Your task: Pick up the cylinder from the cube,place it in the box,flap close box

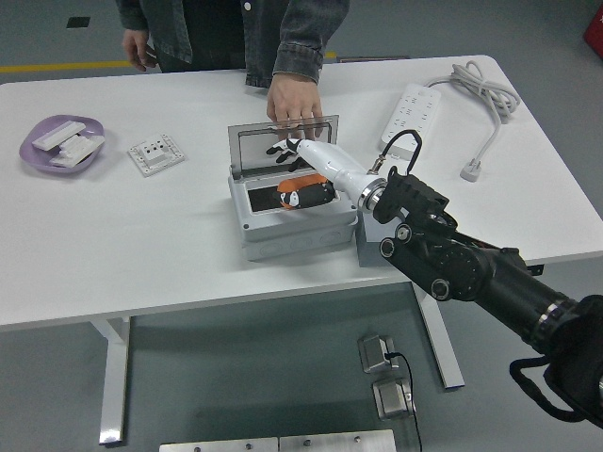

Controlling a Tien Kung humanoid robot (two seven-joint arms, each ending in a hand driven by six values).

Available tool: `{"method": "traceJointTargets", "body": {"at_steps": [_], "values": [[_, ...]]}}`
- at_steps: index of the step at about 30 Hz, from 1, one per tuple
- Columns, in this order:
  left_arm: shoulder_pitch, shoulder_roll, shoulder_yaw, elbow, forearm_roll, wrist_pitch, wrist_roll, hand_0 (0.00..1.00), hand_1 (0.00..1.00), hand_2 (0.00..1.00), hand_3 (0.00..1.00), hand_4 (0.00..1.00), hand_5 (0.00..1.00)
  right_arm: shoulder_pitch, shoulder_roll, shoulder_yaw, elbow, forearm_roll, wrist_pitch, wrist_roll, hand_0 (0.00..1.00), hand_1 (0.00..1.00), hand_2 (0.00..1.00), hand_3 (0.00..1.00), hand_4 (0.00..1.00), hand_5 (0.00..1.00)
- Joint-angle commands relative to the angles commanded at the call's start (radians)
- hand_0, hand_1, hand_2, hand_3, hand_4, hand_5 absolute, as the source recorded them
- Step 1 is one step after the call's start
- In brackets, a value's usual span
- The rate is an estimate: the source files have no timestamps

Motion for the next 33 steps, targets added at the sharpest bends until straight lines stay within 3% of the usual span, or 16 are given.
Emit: {"method": "traceJointTargets", "body": {"at_steps": [11,15,22,33], "values": [[0.008,-0.007,-0.002,0.000,-0.007,0.000,-0.003,0.564,0.544,0.476,0.612,0.002,0.002,-0.020,-0.076,0.032,0.184,0.013,0.020,-0.031,0.650,0.548,0.728,0.818,0.822,0.235],[0.005,-0.006,-0.007,0.000,-0.002,0.000,-0.004,0.564,0.544,0.476,0.612,0.002,0.002,0.003,-0.088,0.040,0.203,0.026,0.025,-0.036,0.650,0.548,0.728,0.818,0.822,0.235],[-0.002,0.002,-0.009,0.000,0.005,0.000,-0.004,0.561,0.540,0.476,0.613,0.002,0.002,0.090,-0.079,0.055,0.104,0.047,0.033,-0.024,0.639,0.539,0.718,0.797,0.831,0.252],[-0.014,0.017,-0.008,0.000,0.013,0.000,-0.001,0.558,0.539,0.473,0.615,0.002,0.002,0.203,-0.022,0.076,-0.130,0.054,0.039,-0.004,0.635,0.532,0.716,0.796,0.835,0.257]]}}
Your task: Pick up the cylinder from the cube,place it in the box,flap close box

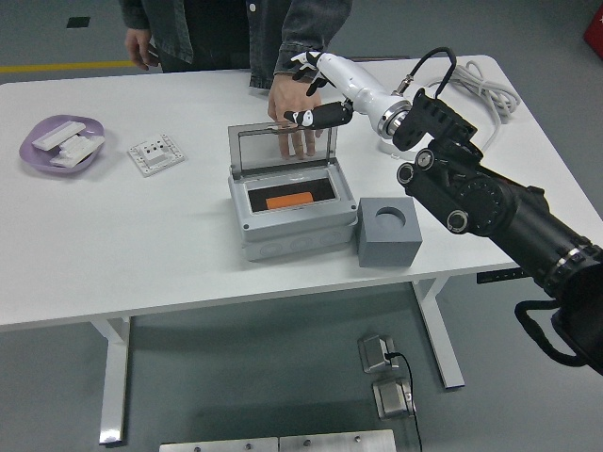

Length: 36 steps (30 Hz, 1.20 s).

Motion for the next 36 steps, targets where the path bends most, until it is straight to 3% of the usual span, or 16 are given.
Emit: {"method": "traceJointTargets", "body": {"at_steps": [4,12,23,31,36], "values": [[-0.002,-0.001,-0.001,0.000,0.003,0.000,0.001,0.557,0.537,0.472,0.614,0.002,0.002,-0.013,0.006,-0.028,-0.035,0.007,-0.001,0.001,0.639,0.540,0.717,0.796,0.838,0.264],[-0.004,-0.004,-0.001,0.000,0.008,-0.001,0.002,0.556,0.537,0.472,0.615,0.002,0.002,-0.051,0.003,-0.091,-0.016,0.018,-0.002,0.002,0.642,0.538,0.718,0.796,0.839,0.267],[0.005,0.000,-0.008,0.000,0.005,0.001,0.001,0.556,0.537,0.472,0.615,0.002,0.002,-0.037,-0.044,-0.111,0.075,-0.001,-0.009,-0.018,0.650,0.538,0.716,0.791,0.845,0.281],[0.007,-0.007,-0.007,0.000,0.001,-0.001,-0.004,0.555,0.537,0.471,0.613,0.002,0.002,-0.068,-0.074,-0.157,0.133,0.007,-0.010,-0.031,0.644,0.535,0.714,0.791,0.848,0.290],[0.013,-0.012,-0.001,0.000,-0.006,-0.002,-0.008,0.555,0.537,0.471,0.613,0.002,0.002,-0.103,-0.108,-0.178,0.202,-0.005,-0.009,-0.049,0.644,0.535,0.714,0.791,0.848,0.290]]}}
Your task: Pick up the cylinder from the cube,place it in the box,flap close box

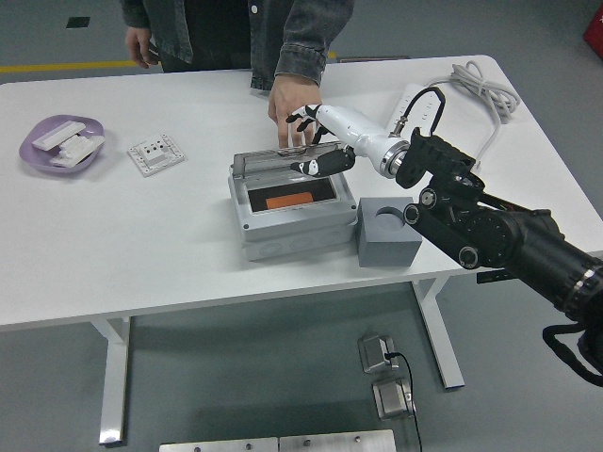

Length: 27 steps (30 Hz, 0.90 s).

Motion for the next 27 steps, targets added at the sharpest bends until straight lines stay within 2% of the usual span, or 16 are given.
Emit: {"method": "traceJointTargets", "body": {"at_steps": [9,14,24,25,27], "values": [[0.007,-0.004,0.001,0.000,-0.004,-0.001,-0.005,0.556,0.536,0.471,0.613,0.002,0.002,-0.032,-0.061,0.002,0.155,-0.044,0.010,-0.048,0.642,0.534,0.715,0.794,0.849,0.298],[0.009,-0.006,0.002,0.000,-0.006,-0.002,-0.006,0.556,0.536,0.471,0.614,0.002,0.002,-0.057,-0.078,-0.010,0.219,-0.050,0.019,-0.071,0.643,0.534,0.717,0.797,0.849,0.299],[0.009,-0.009,0.003,0.000,-0.006,0.000,-0.007,0.556,0.536,0.471,0.614,0.002,0.002,-0.104,-0.066,0.021,0.230,-0.060,0.041,-0.083,0.642,0.534,0.720,0.804,0.846,0.299],[0.010,-0.009,0.003,0.000,-0.006,0.000,-0.007,0.555,0.536,0.471,0.613,0.002,0.002,-0.106,-0.067,0.027,0.233,-0.062,0.042,-0.084,0.642,0.566,0.725,0.807,0.842,0.293],[0.011,-0.009,0.003,0.000,-0.007,0.001,-0.007,0.555,0.536,0.471,0.613,0.002,0.002,-0.110,-0.071,0.041,0.239,-0.067,0.044,-0.086,0.642,0.566,0.725,0.807,0.842,0.293]]}}
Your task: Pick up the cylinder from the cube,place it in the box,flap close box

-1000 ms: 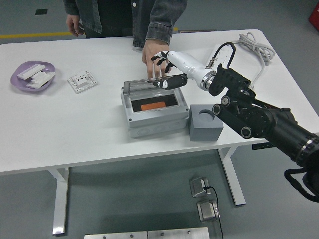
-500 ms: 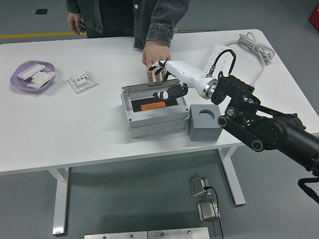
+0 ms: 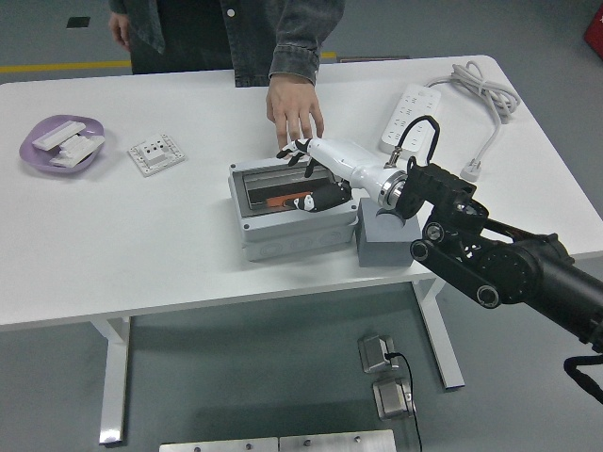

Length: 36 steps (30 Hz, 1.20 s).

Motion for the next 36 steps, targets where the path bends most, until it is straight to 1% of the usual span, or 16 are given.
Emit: {"method": "traceJointTargets", "body": {"at_steps": [3,4,6,11,14,16,19,21,22,23,25,27,28,33,34,36], "values": [[0.001,0.001,-0.001,0.000,0.000,0.001,0.001,0.555,0.536,0.471,0.613,0.002,0.002,-0.007,-0.009,0.035,0.012,-0.011,0.006,-0.005,0.642,0.566,0.725,0.807,0.842,0.293],[0.001,0.001,-0.002,0.000,0.000,0.001,0.002,0.555,0.536,0.470,0.613,0.002,0.002,-0.013,-0.015,0.057,0.021,-0.019,0.012,-0.010,0.657,0.598,0.729,0.811,0.841,0.293],[0.001,0.001,-0.002,0.000,-0.001,0.002,0.003,0.555,0.536,0.470,0.613,0.002,0.002,-0.031,-0.029,0.100,0.044,-0.033,0.030,-0.022,0.657,0.598,0.729,0.811,0.841,0.293],[0.010,-0.002,0.014,0.000,-0.021,0.002,0.004,0.555,0.536,0.470,0.613,0.002,0.002,-0.134,-0.066,0.242,0.149,-0.082,0.097,-0.080,0.659,0.601,0.731,0.817,0.843,0.299],[0.018,-0.008,0.034,0.000,-0.044,0.002,0.005,0.555,0.536,0.470,0.613,0.002,0.002,-0.219,-0.057,0.348,0.225,-0.084,0.105,-0.094,0.659,0.601,0.731,0.817,0.843,0.299],[0.025,-0.014,0.049,0.000,-0.059,0.001,0.007,0.555,0.535,0.470,0.612,0.002,0.002,-0.282,-0.023,0.426,0.274,-0.049,0.102,-0.070,0.658,0.598,0.719,0.795,0.848,0.310],[0.032,-0.022,0.067,0.000,-0.072,0.001,0.011,0.555,0.535,0.470,0.612,0.002,0.002,-0.371,0.038,0.534,0.334,0.030,0.118,-0.013,0.658,0.598,0.719,0.795,0.848,0.310],[0.033,-0.026,0.073,0.000,-0.076,0.000,0.011,0.555,0.535,0.470,0.612,0.002,0.002,-0.423,0.073,0.597,0.349,0.090,0.126,0.024,0.658,0.598,0.719,0.795,0.848,0.310],[0.033,-0.027,0.074,0.000,-0.077,0.001,0.011,0.555,0.535,0.470,0.612,0.002,0.002,-0.448,0.085,0.625,0.353,0.120,0.129,0.042,0.648,0.599,0.711,0.757,0.855,0.354],[0.033,-0.027,0.074,0.000,-0.076,0.001,0.011,0.555,0.535,0.470,0.612,0.002,0.002,-0.477,0.093,0.656,0.359,0.158,0.135,0.066,0.648,0.599,0.711,0.757,0.855,0.354],[0.032,-0.027,0.072,0.000,-0.076,0.002,0.010,0.555,0.535,0.470,0.612,0.002,0.002,-0.526,0.094,0.708,0.371,0.220,0.138,0.093,0.648,0.599,0.711,0.757,0.855,0.354],[0.031,-0.026,0.070,0.000,-0.078,0.003,0.009,0.555,0.535,0.470,0.612,0.002,0.002,-0.577,0.083,0.757,0.392,0.277,0.136,0.107,0.648,0.599,0.711,0.757,0.855,0.354],[0.031,-0.026,0.069,0.000,-0.078,0.004,0.010,0.555,0.535,0.471,0.613,0.002,0.002,-0.607,0.075,0.785,0.404,0.308,0.135,0.111,0.645,0.639,0.717,0.771,0.982,0.488],[0.028,-0.020,0.067,0.000,-0.078,0.005,0.013,0.555,0.535,0.471,0.613,0.002,0.002,-0.702,0.057,0.866,0.428,0.406,0.132,0.121,0.645,0.639,0.717,0.771,0.982,0.488],[0.027,-0.017,0.065,0.000,-0.076,0.006,0.014,0.556,0.536,0.472,0.613,0.002,0.002,-0.724,0.053,0.880,0.427,0.428,0.133,0.122,0.810,0.865,0.878,0.893,0.998,0.609],[0.025,-0.011,0.060,0.000,-0.071,0.007,0.015,0.556,0.536,0.472,0.613,0.002,0.002,-0.746,0.048,0.897,0.425,0.450,0.133,0.123,0.810,0.865,0.878,0.893,0.998,0.609]]}}
